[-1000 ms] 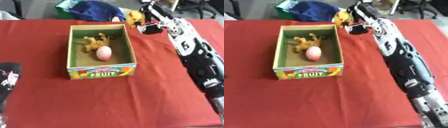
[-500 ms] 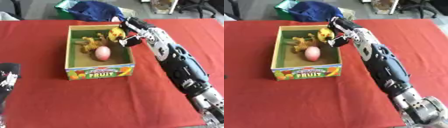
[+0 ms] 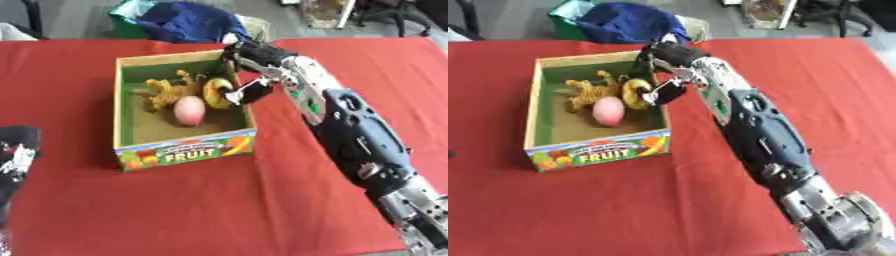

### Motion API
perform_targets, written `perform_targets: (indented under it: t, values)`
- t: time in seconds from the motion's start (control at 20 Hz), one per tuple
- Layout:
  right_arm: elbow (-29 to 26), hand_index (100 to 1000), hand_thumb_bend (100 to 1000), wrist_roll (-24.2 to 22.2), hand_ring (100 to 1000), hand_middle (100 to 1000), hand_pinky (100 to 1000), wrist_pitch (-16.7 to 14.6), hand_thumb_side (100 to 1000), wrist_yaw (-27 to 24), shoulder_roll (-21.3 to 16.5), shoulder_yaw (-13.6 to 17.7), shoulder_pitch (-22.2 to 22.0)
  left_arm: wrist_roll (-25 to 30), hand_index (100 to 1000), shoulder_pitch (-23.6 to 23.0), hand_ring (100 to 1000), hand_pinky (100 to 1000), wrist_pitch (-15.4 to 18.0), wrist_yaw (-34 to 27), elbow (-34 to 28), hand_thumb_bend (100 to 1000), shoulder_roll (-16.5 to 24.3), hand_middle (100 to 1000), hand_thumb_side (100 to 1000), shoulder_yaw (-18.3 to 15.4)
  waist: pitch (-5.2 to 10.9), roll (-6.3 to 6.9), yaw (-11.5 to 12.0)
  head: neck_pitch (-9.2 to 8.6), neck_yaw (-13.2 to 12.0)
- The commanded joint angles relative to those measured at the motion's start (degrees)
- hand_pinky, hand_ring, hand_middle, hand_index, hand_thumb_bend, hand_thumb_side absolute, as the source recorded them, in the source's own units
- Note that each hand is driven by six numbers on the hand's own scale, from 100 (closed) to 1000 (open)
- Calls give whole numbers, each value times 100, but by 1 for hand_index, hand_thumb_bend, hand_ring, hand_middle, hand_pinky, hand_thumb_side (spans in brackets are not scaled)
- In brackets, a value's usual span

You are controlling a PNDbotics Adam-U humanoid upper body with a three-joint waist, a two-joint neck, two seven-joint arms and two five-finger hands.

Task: Pick up objects on the table and place them in the box.

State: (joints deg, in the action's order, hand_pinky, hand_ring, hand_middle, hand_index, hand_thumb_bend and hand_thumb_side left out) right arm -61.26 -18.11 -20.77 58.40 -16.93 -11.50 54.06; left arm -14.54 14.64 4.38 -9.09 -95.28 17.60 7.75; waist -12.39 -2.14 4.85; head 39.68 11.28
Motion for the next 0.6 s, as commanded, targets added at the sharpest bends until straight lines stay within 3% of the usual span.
perform_targets:
  t: [0.05, 0.15, 0.2, 0.25, 0.35, 0.5, 0.6]
  values:
    - [-347, 844, 275, -34, 768, 815, 762, -71, 311, -14, -154, 35, 67, 2, 622, 50, 680, 559, 16, -9, -99, 552, 44, 511, 425, -11, 97, 17, -15, -51, 13]
    - [-553, 841, 257, 13, 761, 808, 755, -47, 294, -107, -219, 79, 26, 2, 622, 47, 680, 559, 17, -9, -98, 552, 45, 511, 425, -12, 98, 15, -26, -51, 5]
    - [-683, 840, 201, 68, 756, 804, 751, -19, 306, -150, -261, 113, 2, 1, 622, 45, 680, 559, 18, -8, -98, 547, 47, 511, 428, -15, 98, 14, -31, -51, 0]
    - [-801, 837, 242, 118, 751, 798, 747, 7, 274, -233, -300, 143, -25, -2, 622, 44, 680, 559, 19, -7, -98, 552, 49, 510, 425, -17, 98, 12, -36, -53, -4]
    - [-1081, 831, 201, 241, 732, 782, 730, 72, 235, -430, -416, 215, -87, -9, 622, 41, 680, 559, 20, -5, -98, 552, 54, 510, 424, -23, 98, 7, -47, -58, -18]
    - [-1573, 823, 105, 500, 693, 760, 695, 237, 151, -992, -641, 371, -279, -22, 621, 33, 679, 559, 25, -2, -97, 552, 58, 510, 424, -33, 94, -3, -64, -64, -54]
    - [-1921, 817, 100, 701, 666, 745, 668, 425, 100, -1492, -797, 498, -466, -32, 621, 29, 679, 559, 29, 0, -96, 551, 63, 510, 423, -42, 88, -9, -76, -63, -76]
